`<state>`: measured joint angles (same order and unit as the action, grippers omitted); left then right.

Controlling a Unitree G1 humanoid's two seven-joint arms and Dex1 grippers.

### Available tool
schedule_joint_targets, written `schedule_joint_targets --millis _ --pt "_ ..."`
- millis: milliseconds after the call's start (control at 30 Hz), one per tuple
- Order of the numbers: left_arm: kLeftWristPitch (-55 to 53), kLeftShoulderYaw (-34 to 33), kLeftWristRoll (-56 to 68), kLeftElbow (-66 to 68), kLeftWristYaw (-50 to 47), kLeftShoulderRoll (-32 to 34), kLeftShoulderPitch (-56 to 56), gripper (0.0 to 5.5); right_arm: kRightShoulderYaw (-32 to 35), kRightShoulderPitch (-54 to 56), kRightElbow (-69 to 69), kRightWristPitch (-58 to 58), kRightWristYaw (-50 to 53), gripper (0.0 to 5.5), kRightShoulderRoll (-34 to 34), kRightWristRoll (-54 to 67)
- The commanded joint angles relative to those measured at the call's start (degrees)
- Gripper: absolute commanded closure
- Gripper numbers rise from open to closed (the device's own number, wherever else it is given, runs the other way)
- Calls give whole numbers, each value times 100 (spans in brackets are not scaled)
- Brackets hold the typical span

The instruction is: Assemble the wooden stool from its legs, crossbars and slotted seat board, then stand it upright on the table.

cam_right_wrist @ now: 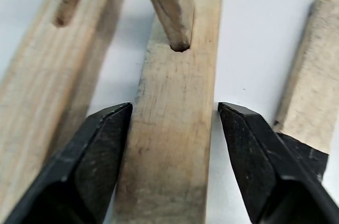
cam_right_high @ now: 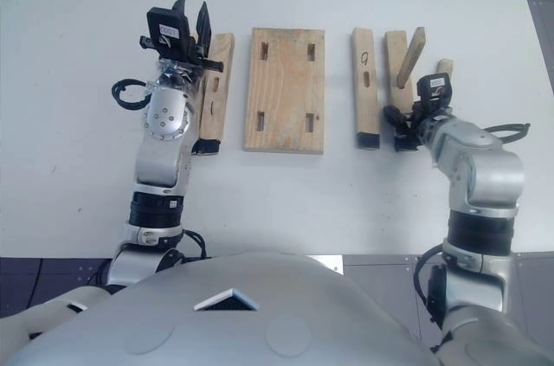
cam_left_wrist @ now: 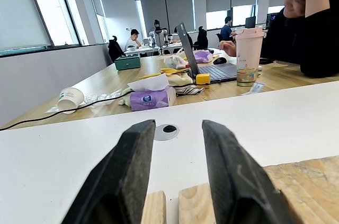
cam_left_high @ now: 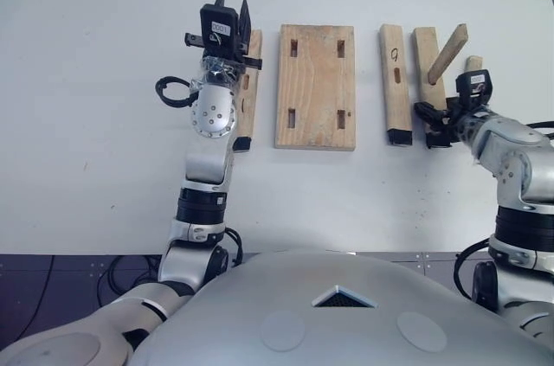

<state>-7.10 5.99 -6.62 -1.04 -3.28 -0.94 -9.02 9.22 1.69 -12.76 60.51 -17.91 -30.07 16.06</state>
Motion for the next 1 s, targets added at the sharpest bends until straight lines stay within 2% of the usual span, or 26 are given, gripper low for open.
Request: schedule_joint_targets --millis 33,100,233,333,433,500,600,700,833,1000 --pt "116 -105 -18 100 -99 -8 -13 390 30 -307 350 174 -47 314 -15 -12" --pt "143 -125 -26 127 -123 -3 -41 390 -16 -328 419 -27 -64 344 -31 -89" --pt "374 -341 17 448 -421 -100 -179 390 -27 -37 388 -555 -68 345 -5 -148" --pt "337 -463 1177 122 695 -111 -47 335 111 471 95 -584 -27 345 74 5" --pt "-228 -879 2721 -235 1809 27 -278 291 -275 1838 601 -1737 -812 345 -156 -30" --pt "-947 -1276 4111 -377 2548 146 -617 258 -343 2612 1009 -2106 -1440 345 -139 211" --pt "-2052 -1780 6080 -443 3573 445 -1095 213 -171 3279 1099 -1838 -2411 345 -141 1030" --pt "-2762 -1969 7183 -528 4101 703 -1353 162 -107 3601 757 -1345 -3364 345 -344 1935" --pt "-3070 -1876 7616 -795 4229 745 -1426 118 -122 3754 451 -786 -4117 345 -665 2728" --pt "-2957 -1675 7565 -1210 4246 651 -1329 118 -462 3436 -84 -420 -4682 345 -930 3188"
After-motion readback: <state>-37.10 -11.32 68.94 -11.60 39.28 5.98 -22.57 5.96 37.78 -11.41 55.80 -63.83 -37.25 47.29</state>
